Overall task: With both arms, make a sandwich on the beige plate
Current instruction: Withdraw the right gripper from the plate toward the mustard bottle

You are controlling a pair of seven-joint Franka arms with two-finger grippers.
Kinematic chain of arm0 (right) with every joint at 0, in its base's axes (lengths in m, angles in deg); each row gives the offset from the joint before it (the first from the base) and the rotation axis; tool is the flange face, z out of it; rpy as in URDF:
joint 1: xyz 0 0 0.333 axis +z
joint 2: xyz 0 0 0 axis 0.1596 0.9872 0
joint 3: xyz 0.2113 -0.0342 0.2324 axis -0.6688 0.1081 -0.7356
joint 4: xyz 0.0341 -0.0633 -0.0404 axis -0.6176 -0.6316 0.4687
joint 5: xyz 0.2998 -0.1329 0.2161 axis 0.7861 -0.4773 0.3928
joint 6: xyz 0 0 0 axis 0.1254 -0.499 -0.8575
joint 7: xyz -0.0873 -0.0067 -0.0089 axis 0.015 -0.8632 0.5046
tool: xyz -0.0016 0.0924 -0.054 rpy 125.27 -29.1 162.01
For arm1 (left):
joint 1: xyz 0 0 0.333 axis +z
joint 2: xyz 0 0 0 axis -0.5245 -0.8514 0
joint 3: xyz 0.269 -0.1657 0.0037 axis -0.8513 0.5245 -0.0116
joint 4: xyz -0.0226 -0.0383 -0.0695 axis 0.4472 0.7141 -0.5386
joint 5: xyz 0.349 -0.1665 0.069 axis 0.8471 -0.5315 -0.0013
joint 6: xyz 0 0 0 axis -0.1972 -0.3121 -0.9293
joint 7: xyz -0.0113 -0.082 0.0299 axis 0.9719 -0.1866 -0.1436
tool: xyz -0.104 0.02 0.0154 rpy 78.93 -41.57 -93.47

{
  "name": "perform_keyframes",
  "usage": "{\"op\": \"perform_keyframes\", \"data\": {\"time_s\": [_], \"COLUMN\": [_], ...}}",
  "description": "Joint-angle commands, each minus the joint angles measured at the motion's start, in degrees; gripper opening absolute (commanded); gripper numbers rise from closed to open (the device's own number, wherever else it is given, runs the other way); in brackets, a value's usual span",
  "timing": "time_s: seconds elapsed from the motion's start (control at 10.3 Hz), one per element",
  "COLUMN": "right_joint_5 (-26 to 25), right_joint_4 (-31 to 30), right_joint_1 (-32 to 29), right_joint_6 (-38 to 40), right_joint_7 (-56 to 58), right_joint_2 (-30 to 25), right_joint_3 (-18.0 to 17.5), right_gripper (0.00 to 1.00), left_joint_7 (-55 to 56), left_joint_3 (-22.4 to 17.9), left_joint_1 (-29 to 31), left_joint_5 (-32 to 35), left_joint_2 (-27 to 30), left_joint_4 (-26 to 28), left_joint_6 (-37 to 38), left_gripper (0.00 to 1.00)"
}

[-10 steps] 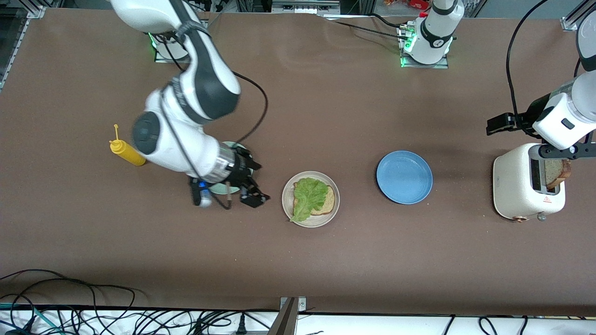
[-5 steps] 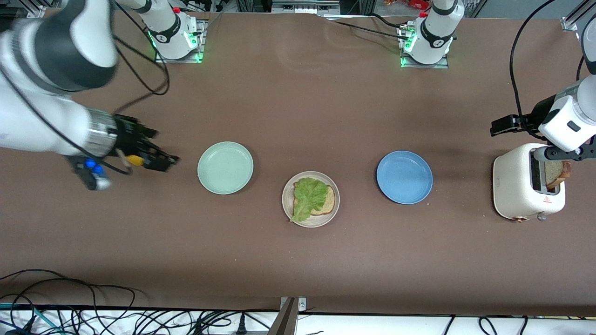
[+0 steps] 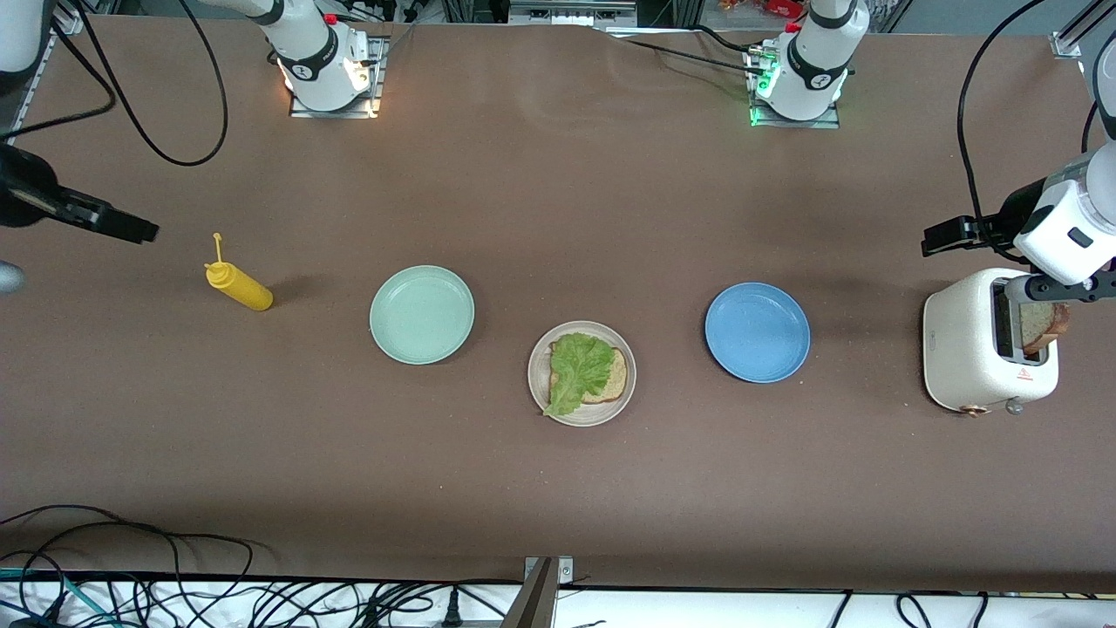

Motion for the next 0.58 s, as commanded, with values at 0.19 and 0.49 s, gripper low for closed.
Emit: {"op": "perform_keyframes", "data": {"time_s": [0.19, 0.49], "right_joint_5": [0.5, 2.3], "right_joint_4": [-9.1, -11.1], "right_joint_1": [1.0, 1.0], "right_joint_6": [-12.7, -15.2], "right_joint_7": [11.2, 12.3], "right_joint_2": [-0.7, -0.8], "right_joint_3": [0.0, 0.1], "right_gripper": [1.0, 1.0], "left_joint_7": [-1.0, -1.1], "left_joint_3": [0.4, 0.4], "left_joint_1": [0.2, 0.3], "left_joint_5": [1.2, 1.1], "left_joint_2": [0.6, 0.2], "left_joint_4": [0.5, 0.5], "left_joint_6": [-0.6, -1.0], "left_gripper": [1.0, 1.0]}}
